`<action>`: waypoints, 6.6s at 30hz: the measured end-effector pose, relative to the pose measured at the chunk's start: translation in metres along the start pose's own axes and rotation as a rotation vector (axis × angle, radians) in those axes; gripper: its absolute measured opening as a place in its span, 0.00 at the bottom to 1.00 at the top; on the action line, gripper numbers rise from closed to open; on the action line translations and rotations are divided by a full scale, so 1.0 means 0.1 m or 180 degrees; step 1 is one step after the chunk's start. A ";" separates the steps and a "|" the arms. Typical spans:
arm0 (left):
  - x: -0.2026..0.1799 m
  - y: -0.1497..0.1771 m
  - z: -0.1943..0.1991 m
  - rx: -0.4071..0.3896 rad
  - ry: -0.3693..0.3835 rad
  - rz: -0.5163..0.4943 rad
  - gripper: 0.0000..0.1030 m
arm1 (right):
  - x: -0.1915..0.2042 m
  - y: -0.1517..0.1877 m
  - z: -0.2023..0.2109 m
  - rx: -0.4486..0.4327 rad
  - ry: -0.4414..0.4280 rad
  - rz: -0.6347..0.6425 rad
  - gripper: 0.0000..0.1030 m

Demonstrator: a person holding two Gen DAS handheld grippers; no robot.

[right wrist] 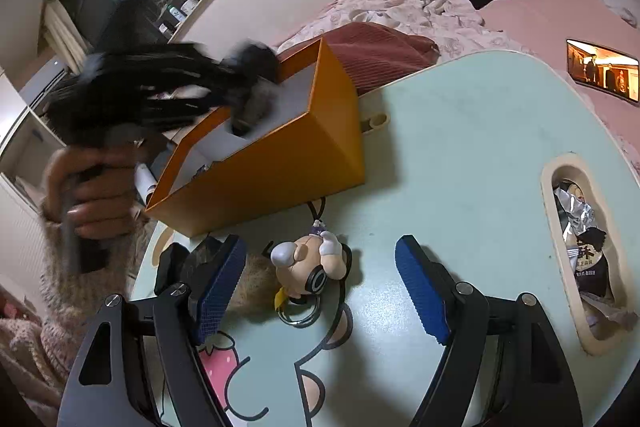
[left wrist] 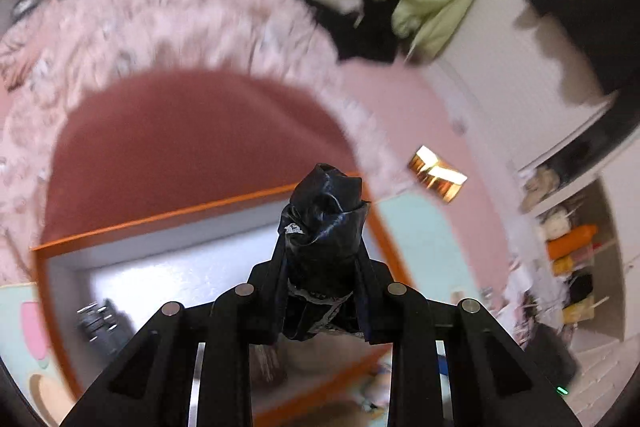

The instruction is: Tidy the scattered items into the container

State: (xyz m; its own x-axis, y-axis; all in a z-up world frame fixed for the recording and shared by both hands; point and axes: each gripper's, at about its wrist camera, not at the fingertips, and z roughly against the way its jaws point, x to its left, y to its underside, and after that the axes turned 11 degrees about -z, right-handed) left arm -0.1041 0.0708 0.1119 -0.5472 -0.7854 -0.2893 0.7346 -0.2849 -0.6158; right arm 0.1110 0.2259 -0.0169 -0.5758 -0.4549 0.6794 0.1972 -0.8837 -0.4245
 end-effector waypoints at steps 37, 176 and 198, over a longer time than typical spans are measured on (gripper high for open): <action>-0.29 1.80 0.52 -0.0038 -0.0034 -0.0213 0.71 | 0.64 -0.28 0.07 0.0019 -0.0045 0.0582 0.75; 0.27 1.86 0.65 0.0076 0.0197 0.0231 0.53 | 0.74 -0.92 -1.38 0.1446 0.2448 0.0410 0.01; 0.25 1.64 0.76 -0.0159 0.0305 0.0189 0.53 | 1.43 -0.79 -0.63 0.0243 0.0424 0.0237 0.01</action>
State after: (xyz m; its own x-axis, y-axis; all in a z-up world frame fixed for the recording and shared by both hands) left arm 0.0332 -0.0374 0.0596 -0.5410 -0.7433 -0.3936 0.7471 -0.2098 -0.6307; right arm -0.0368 0.2374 0.0762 -0.6565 -0.5052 0.5602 0.2999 -0.8562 -0.4206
